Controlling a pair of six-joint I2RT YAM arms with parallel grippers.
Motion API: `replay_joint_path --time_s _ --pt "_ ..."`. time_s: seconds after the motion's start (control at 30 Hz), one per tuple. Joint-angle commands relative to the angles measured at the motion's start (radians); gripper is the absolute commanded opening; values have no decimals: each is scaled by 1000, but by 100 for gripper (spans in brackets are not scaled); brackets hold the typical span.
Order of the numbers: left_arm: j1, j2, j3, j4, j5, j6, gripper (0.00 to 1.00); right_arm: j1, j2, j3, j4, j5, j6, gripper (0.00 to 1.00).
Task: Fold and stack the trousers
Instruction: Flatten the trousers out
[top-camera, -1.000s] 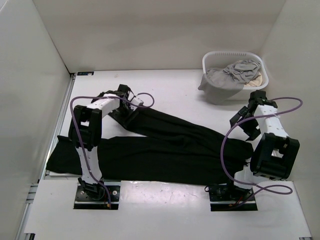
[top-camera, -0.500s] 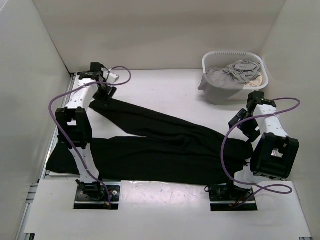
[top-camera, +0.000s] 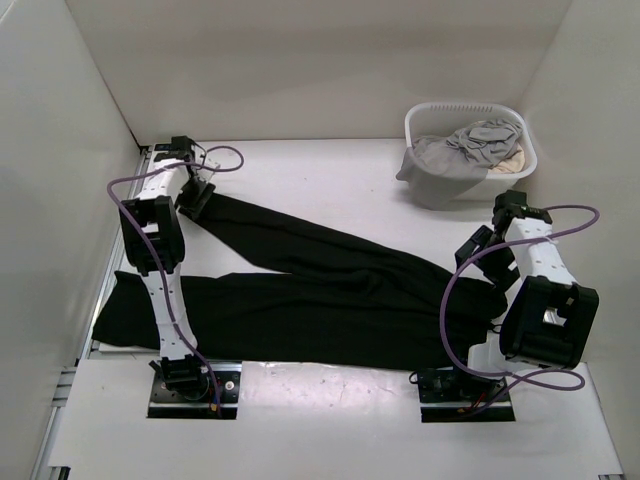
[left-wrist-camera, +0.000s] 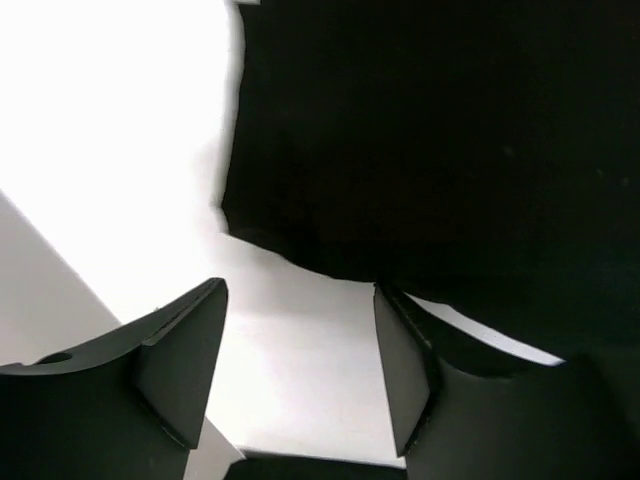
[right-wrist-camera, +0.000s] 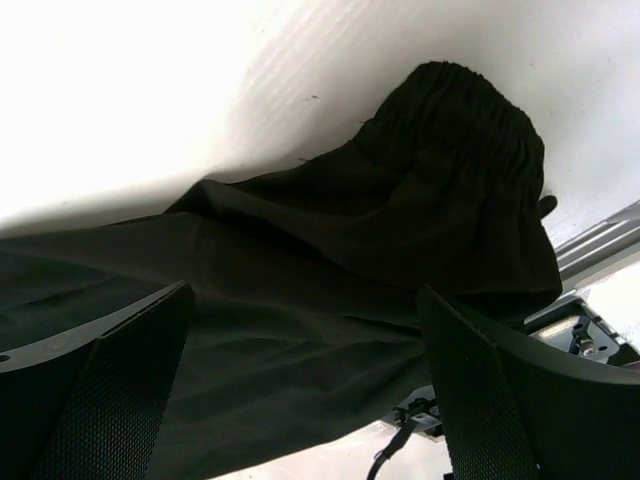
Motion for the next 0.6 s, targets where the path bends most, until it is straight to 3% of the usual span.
replay_joint_path --time_s 0.0,0.13,0.33,0.57 --pt "9 -53 35 30 62 -4 69 -1 -30 -16 -7 -16 10 96" --pt "9 -53 21 3 174 -15 62 -1 -30 -16 -7 -16 10 96" --pt "27 -55 38 -28 268 -6 62 -1 -21 -7 -7 -7 10 96" --pt "36 47 139 -83 231 -15 58 -1 -10 -7 -7 -7 10 96"
